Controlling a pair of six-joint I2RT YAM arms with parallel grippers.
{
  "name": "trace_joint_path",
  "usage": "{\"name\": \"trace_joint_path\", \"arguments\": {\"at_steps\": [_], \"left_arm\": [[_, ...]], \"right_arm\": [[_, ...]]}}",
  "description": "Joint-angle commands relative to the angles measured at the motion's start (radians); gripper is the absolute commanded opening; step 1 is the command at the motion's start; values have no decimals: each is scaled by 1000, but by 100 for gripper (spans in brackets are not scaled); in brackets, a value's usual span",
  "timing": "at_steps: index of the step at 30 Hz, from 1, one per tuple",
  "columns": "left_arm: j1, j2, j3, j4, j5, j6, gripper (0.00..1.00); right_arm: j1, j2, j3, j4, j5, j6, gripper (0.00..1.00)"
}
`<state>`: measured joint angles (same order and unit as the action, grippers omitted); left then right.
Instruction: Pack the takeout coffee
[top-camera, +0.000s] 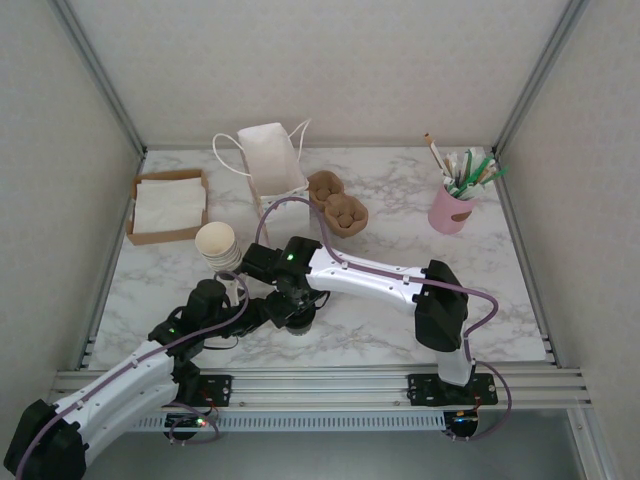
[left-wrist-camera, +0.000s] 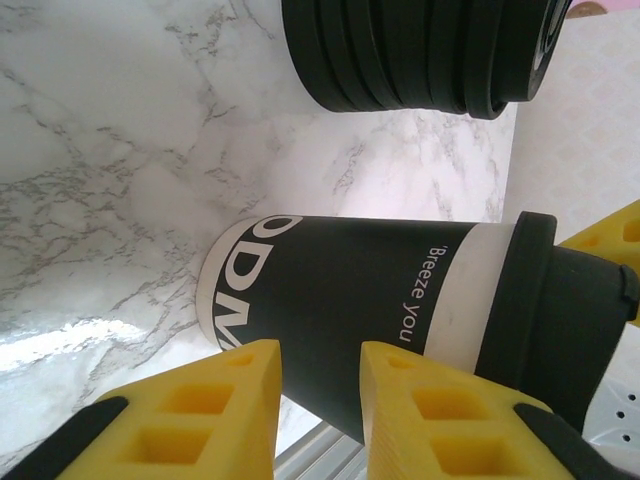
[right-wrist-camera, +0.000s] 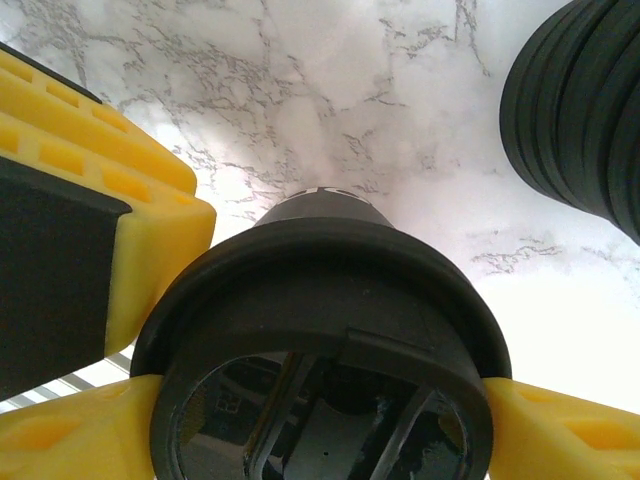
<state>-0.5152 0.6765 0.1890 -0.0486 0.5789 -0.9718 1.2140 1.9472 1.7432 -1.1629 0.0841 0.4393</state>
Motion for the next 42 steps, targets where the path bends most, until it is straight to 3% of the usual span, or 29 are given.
{"name": "trace_joint_path", "arguments": {"at_steps": [1,13,20,23,27,30,32,35,42], "left_arm": [[9,-12,39,-6,-19,14,28],[13,-48,83,-99,-51,35,34],[31,-91,123,-186,-63,51,39],[34,-97,140,-202,-55,51,41],[34,-91,167,-203,-6,57,46],[34,-80,179,-196,27,58,40],[34,-58,188,-202,41,68,31],[34,-34,183,-173,58,69,29],[32,-1,159,-124,89,61,28]], "right_arm": [[-5,2,10,-11,-9,-4,82],[-21,-86,-30,29,-30,-4,93],[-43,-181,-103,86,-50,4,94],[-64,-242,-166,128,-52,22,90],[-126,-376,-310,244,-91,69,69],[-192,-477,-438,342,-154,102,50],[-236,-526,-501,404,-216,116,33],[-281,-550,-579,476,-312,127,0],[-301,-513,-644,554,-408,135,0]]}}
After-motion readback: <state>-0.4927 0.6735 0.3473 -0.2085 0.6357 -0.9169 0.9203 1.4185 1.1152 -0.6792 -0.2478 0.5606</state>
